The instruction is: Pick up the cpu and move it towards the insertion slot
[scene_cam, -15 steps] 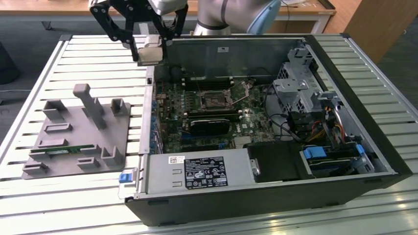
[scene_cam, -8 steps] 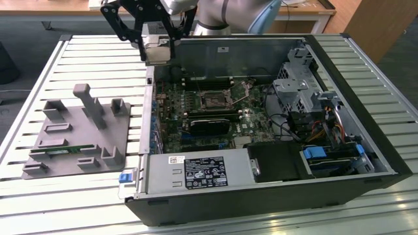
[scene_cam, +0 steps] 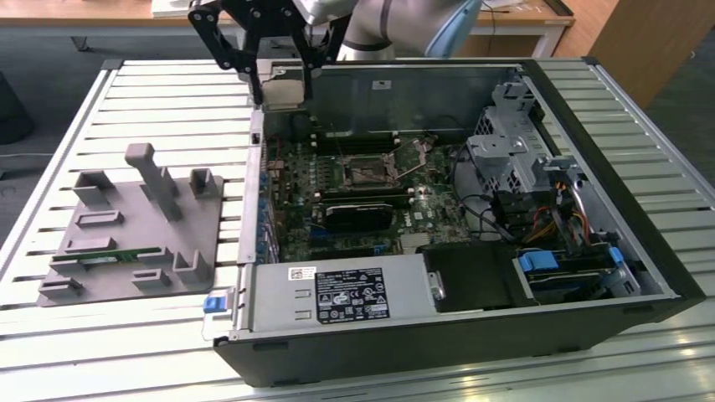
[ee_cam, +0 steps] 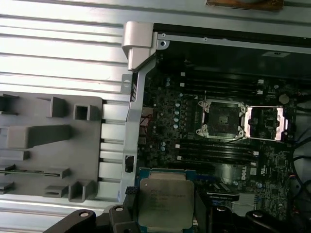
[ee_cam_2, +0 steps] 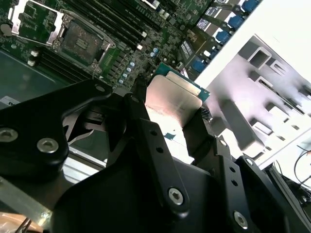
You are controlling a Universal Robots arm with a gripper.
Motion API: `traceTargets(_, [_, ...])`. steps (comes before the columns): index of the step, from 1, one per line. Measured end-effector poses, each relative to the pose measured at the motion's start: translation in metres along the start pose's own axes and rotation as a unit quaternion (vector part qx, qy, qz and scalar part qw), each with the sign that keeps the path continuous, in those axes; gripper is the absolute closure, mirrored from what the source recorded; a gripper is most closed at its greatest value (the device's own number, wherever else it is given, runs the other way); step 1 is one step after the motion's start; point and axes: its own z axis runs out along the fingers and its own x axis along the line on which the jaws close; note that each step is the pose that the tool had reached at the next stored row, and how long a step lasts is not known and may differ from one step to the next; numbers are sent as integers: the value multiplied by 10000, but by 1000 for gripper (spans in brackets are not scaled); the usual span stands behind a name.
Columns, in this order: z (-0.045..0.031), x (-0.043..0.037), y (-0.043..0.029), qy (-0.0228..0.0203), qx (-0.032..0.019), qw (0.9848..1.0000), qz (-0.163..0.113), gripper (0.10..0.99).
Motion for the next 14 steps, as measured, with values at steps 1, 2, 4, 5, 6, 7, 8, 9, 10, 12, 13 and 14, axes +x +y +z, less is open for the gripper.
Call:
traceTargets(1, [0,-12,-1,0,0,10000,0,537])
traceTargets(2, [0,-23,-2,0,0,10000,0,537])
traceTargets(4, [0,-45,-3,0,0,10000,0,537])
traceTargets(5, [0,-56,-4,0,0,10000,0,537])
traceTargets(6, [0,-67,-5,0,0,10000,0,537])
traceTargets(7, [0,-78,-5,0,0,10000,0,537])
traceTargets(8, [0,-88,-6,0,0,10000,0,537])
traceTargets(9, [0,-98,-7,0,0,10000,0,537])
traceTargets(10, [0,-108,-7,0,0,10000,0,537])
traceTargets(12, [0,-130,-9,0,0,10000,0,537])
traceTargets(13, [0,-141,-10,0,0,10000,0,537])
traceTargets(14, [0,-154,-10,0,0,10000,0,537])
